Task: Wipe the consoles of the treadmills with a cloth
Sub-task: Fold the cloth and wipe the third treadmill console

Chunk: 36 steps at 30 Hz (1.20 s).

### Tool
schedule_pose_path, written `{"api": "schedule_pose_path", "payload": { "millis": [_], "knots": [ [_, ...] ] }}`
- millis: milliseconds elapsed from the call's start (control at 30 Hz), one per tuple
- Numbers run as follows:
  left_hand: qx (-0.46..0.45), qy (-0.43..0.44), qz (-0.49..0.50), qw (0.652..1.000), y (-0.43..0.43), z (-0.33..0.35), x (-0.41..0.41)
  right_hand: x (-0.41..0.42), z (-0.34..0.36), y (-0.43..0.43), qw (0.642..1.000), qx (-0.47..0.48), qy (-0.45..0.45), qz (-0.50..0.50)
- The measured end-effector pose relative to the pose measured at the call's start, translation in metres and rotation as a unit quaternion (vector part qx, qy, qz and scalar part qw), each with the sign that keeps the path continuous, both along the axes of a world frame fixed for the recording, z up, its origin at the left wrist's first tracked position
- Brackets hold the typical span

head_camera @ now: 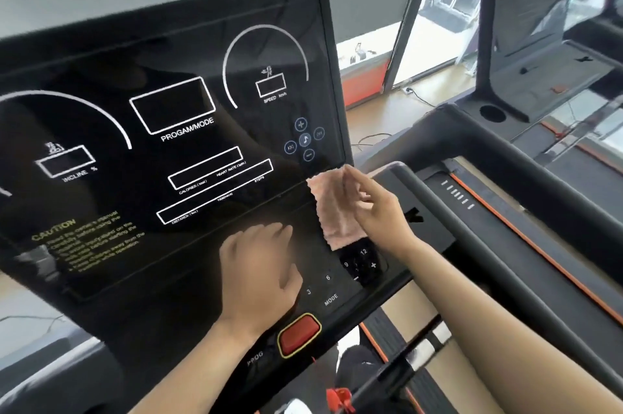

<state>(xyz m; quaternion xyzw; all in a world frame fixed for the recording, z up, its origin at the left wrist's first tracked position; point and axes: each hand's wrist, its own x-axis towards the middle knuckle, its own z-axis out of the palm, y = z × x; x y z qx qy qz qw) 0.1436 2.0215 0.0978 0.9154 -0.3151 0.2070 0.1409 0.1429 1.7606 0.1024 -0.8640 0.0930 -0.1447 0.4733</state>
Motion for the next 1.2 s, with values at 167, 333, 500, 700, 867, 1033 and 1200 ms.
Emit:
{"api": "schedule_pose_path", "payload": {
  "millis": [167, 333, 500, 700, 867, 1033, 1200],
  "knots": [
    [0.115, -0.011, -0.230, 0.966, -0.072, 0.011, 0.039, 0.000, 0.006, -0.007, 0.991, 0.130, 0.001, -0.033],
    [0.370, -0.049, -0.256, 0.892, -0.120, 0.008, 0.085, -0.009, -0.014, -0.010, 0.979, 0.168, -0.001, -0.116],
    [0.438, -0.129, -0.205, 0.866, -0.122, 0.008, 0.100, -0.033, -0.040, -0.005, 0.973, 0.114, 0.011, -0.202],
    [0.357, -0.158, -0.139, 0.910, -0.108, 0.029, 0.104, -0.054, -0.064, 0.016, 0.989, -0.086, 0.051, -0.111],
    [0.339, -0.133, -0.161, 0.917, -0.085, 0.035, 0.101, -0.047, -0.056, 0.023, 0.989, -0.110, 0.074, -0.066],
    [0.290, -0.185, -0.275, 0.898, -0.083, 0.037, 0.090, -0.040, -0.057, 0.022, 0.985, -0.124, 0.108, -0.043],
    [0.369, -0.173, -0.347, 0.845, -0.099, 0.012, 0.100, -0.043, -0.059, 0.013, 0.993, -0.091, 0.062, -0.051]
  ]
}}
